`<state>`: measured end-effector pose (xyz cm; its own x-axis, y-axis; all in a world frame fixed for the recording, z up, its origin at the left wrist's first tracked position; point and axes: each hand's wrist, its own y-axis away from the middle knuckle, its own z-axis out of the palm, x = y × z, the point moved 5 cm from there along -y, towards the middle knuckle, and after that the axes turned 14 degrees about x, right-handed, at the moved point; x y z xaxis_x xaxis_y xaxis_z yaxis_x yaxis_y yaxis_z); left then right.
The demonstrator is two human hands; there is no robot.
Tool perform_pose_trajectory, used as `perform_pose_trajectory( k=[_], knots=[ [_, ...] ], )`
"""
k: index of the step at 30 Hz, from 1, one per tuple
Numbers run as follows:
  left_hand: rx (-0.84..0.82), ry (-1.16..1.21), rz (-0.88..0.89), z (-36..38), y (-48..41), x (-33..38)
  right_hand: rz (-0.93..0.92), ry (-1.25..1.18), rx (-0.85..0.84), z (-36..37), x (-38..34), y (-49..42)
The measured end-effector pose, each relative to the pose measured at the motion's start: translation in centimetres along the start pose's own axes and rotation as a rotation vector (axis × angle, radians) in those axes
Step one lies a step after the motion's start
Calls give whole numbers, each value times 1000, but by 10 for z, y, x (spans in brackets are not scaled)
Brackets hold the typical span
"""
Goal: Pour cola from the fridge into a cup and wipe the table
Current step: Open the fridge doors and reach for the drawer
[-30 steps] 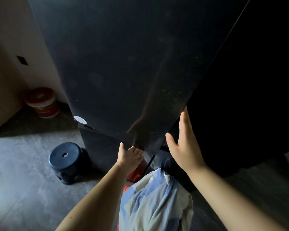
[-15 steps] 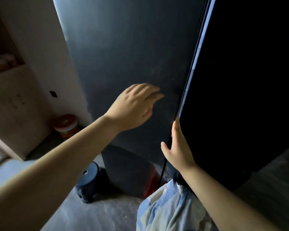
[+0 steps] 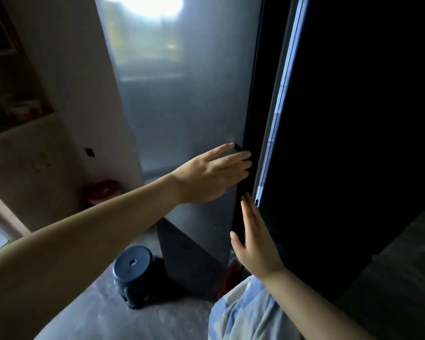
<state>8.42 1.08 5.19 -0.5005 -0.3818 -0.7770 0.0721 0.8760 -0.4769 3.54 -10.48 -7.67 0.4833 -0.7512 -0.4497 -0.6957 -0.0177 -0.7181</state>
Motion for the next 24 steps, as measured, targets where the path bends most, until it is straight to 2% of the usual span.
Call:
perform_pose_trajectory(
  k=[5, 10, 19, 24],
  knots=[
    [-22, -35, -15, -34, 27, 6, -45, 21, 83, -17, -5, -5],
    [-43, -67, -104, -68, 55, 13, -142, 23, 14, -9, -16, -2],
    [33, -36, -501, -114, 81, 44, -304, -19, 106, 24, -70, 32],
    [52, -125, -742, -127, 113, 50, -404, -113, 114, 27, -88, 39]
  ],
)
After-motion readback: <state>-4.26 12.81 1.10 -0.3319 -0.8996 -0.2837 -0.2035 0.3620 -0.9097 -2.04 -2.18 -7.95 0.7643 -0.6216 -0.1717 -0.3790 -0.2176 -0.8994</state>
